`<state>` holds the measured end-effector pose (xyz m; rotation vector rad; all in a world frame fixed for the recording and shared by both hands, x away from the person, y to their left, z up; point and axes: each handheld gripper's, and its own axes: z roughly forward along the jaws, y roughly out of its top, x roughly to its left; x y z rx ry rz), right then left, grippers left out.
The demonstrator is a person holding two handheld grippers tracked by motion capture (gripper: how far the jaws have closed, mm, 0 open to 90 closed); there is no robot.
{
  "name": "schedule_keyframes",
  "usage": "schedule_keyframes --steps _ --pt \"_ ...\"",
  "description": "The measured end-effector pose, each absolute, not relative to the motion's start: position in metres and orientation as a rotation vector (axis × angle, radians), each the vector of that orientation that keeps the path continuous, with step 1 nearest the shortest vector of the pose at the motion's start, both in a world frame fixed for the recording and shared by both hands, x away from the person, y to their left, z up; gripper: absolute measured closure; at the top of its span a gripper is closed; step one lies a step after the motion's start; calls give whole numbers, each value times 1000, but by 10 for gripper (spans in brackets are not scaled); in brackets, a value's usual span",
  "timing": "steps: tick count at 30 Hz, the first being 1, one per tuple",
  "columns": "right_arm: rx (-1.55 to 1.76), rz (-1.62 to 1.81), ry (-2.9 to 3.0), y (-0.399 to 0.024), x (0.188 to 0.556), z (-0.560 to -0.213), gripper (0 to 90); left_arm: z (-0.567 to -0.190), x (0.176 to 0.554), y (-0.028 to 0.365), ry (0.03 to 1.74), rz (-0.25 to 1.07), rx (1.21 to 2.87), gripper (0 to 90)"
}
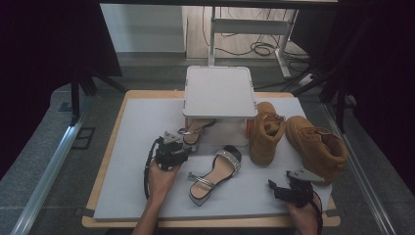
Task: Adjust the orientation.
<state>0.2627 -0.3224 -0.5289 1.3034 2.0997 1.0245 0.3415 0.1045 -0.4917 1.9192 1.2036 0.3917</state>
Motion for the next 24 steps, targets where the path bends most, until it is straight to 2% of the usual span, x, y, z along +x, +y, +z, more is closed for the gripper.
schedule_keyframes --steps 5,9,24 --pt "1303 1025 2098 -322 263 -529 179 -494 340 105 1163 385 1939 799" --pt "1303 1024 2100 -322 263 -529 179 -494 340 104 1158 404 1942 893" --pt "1303 1024 2100 -322 263 -529 179 -497 349 98 1163 426 1965 896"
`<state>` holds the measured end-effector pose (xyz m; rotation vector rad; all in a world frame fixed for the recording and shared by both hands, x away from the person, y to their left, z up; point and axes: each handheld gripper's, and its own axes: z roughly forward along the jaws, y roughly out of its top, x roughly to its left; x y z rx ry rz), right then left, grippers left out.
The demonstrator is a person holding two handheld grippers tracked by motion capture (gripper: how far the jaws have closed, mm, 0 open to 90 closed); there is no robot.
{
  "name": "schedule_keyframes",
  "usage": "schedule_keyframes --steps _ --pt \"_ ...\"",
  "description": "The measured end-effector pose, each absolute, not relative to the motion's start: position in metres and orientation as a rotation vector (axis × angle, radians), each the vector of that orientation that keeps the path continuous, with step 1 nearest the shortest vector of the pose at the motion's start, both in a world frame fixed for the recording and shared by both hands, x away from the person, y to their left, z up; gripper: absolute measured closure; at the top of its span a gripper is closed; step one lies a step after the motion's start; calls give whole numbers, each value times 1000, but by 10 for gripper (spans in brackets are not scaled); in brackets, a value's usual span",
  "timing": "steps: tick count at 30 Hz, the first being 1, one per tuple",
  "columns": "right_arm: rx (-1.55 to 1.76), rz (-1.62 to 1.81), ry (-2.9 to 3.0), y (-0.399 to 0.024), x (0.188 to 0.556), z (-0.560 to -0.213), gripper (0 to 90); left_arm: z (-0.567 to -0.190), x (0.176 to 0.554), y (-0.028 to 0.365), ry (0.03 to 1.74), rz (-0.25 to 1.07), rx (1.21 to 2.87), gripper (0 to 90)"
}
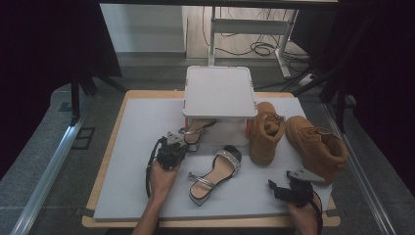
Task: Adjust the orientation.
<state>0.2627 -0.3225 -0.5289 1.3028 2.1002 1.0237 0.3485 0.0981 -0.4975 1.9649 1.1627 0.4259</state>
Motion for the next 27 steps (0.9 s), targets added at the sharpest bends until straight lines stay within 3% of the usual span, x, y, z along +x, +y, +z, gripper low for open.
schedule_keyframes --steps 27 --pt "1304 1024 2100 -323 263 -529 179 -495 381 55 1092 422 2034 897"
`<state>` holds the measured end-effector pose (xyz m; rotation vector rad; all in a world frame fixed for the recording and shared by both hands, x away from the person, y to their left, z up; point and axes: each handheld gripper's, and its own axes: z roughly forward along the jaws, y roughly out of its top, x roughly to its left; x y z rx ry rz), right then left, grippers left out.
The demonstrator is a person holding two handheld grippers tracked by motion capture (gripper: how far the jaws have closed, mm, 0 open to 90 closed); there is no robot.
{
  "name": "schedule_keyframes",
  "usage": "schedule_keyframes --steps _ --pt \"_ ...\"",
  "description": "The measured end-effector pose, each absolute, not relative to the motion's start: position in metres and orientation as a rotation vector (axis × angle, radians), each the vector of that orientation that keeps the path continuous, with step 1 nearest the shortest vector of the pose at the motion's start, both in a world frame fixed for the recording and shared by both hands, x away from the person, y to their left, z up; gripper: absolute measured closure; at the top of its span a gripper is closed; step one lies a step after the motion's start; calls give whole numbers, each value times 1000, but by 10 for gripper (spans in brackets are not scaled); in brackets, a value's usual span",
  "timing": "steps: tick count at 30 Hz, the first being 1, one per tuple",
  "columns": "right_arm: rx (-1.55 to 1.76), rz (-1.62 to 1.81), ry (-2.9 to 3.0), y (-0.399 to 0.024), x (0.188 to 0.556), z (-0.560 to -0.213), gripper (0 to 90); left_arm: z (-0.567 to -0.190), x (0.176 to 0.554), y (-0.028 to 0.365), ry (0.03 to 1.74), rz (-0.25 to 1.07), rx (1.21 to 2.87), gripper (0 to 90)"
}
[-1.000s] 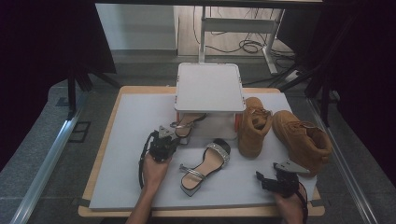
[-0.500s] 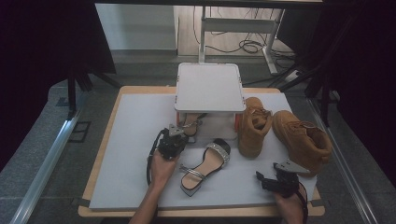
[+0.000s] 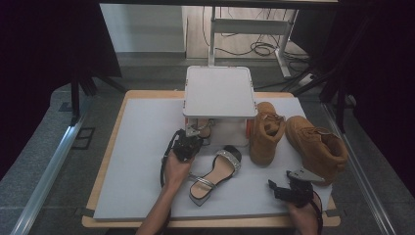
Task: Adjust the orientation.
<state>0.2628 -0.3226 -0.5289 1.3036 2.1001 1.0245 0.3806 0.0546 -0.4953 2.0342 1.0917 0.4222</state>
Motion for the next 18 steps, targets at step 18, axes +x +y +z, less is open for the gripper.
schedule_keyframes --steps 18 --pt "1303 1026 2100 -323 263 -529 179 -499 395 55 1131 411 2017 895"
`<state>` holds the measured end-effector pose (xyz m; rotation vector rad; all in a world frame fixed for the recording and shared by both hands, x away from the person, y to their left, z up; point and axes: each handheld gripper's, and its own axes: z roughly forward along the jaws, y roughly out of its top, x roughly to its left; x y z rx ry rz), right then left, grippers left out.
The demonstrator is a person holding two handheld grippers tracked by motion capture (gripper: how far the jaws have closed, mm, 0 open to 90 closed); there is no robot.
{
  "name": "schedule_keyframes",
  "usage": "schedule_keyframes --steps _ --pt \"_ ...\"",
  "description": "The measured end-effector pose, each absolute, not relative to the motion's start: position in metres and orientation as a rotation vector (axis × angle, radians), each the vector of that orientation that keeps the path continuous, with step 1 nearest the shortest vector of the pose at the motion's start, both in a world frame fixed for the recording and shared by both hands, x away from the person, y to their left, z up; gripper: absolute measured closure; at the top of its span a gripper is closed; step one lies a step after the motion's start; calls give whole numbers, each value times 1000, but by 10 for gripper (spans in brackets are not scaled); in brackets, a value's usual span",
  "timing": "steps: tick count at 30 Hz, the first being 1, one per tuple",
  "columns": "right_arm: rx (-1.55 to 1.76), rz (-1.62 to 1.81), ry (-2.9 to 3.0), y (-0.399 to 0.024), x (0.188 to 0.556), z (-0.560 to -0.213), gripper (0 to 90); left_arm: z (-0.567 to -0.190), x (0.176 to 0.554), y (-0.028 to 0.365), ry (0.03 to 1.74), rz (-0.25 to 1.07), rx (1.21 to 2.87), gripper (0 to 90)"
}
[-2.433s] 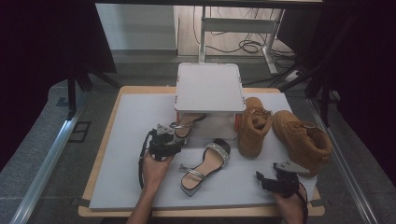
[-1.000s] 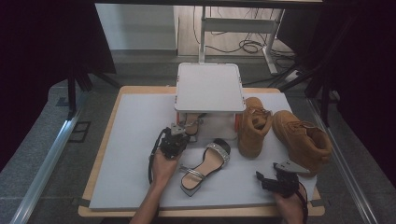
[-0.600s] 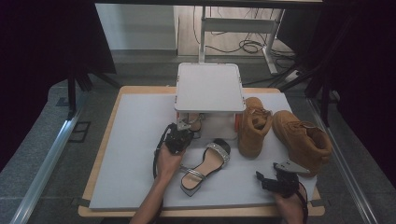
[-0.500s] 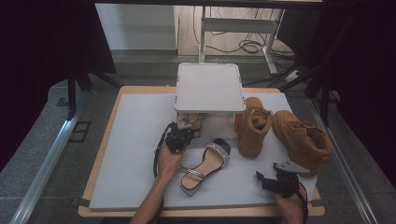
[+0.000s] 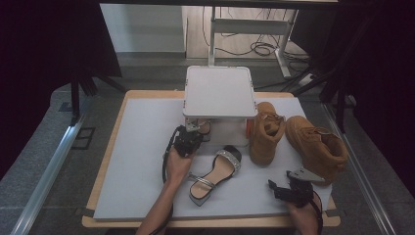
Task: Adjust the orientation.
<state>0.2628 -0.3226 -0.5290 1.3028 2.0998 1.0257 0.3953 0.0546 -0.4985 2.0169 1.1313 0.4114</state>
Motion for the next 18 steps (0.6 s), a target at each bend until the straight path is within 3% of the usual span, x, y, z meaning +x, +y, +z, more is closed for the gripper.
schedule_keyframes --steps 5,18 --pt "1303 1026 2100 -323 263 -529 180 -496 393 56 1132 407 2008 825" --pt "1302 1024 2101 -323 263 -529 180 -494 377 69 1057 352 2010 393"
